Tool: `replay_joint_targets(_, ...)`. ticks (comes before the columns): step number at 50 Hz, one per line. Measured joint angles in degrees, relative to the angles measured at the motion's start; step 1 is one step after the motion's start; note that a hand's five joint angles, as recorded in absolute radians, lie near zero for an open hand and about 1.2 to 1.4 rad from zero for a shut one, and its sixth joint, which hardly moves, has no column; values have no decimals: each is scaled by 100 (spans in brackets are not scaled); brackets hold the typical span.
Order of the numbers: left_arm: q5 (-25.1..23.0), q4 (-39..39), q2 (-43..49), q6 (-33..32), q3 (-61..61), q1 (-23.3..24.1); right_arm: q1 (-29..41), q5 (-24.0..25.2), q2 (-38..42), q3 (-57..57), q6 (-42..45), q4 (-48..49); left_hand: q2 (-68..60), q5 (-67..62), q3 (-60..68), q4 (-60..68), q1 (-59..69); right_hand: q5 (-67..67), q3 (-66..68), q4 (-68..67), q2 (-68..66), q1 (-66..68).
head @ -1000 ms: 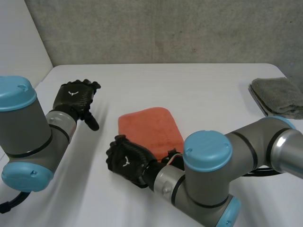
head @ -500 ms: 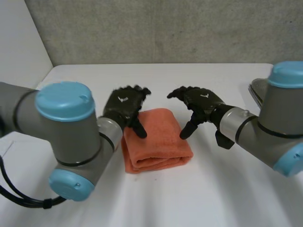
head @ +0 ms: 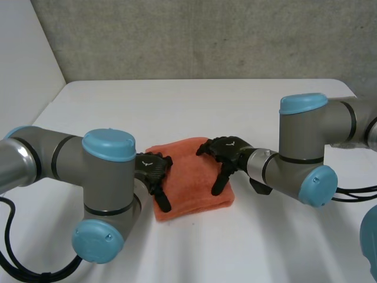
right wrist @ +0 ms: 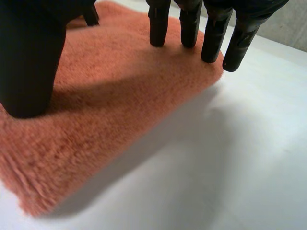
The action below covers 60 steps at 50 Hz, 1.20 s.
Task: Fold the laundry.
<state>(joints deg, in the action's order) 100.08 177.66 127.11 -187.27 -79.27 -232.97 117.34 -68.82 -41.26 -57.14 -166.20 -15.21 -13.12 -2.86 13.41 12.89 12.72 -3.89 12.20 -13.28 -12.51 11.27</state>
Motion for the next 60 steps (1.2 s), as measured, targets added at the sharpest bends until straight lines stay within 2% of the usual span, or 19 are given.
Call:
replay_joint_targets(5,39,8,-18,-82,0,1,0,-230,86,41,332,-7,2,1,-31,0,-14,21,0,0,0,-76)
replay_joint_targets(12,27,36,-126,-149,7,4,-3,-294,-176,-82,390,-14,24,15,-31,0,-14,22,0,0,0,-99)
replay_joint_targets(18,-1,114,-470,-134,6,1,-33,-284,-746,-451,244,191,54,27,-64,-54,-20,28,0,0,0,-99)
replay_joint_targets(19,-19,181,-734,-121,-6,-8,-54,-289,-1094,-743,185,403,91,27,-114,-76,-55,28,0,0,0,-99)
replay_joint_targets(22,-82,253,-1039,-111,-40,-32,-71,-301,-1482,-1139,172,682,113,27,-114,-96,-55,28,0,0,0,-99)
replay_joint_targets(28,-543,338,-1701,-74,-187,-237,-51,-389,-2325,-2077,221,1220,113,27,-114,-96,-55,28,0,0,0,-99)
replay_joint_targets(34,-1285,330,-2160,136,-337,-553,-3,-578,-2822,-2889,391,1547,113,27,-114,-96,-55,28,0,0,0,-99)
replay_joint_targets(38,-1810,309,-2362,367,-439,-826,20,-660,-2886,-3305,581,1643,113,27,-114,-96,-55,28,0,0,0,-99)
replay_joint_targets(46,-2410,274,-2508,534,-510,-1105,279,-628,-2777,-3705,711,1967,113,27,-114,-96,-55,28,0,0,0,-99)
replay_joint_targets(60,-2518,268,-2561,538,-511,-1075,843,-673,-2025,-3734,1071,2764,113,27,-114,-96,-55,28,0,0,0,-99)
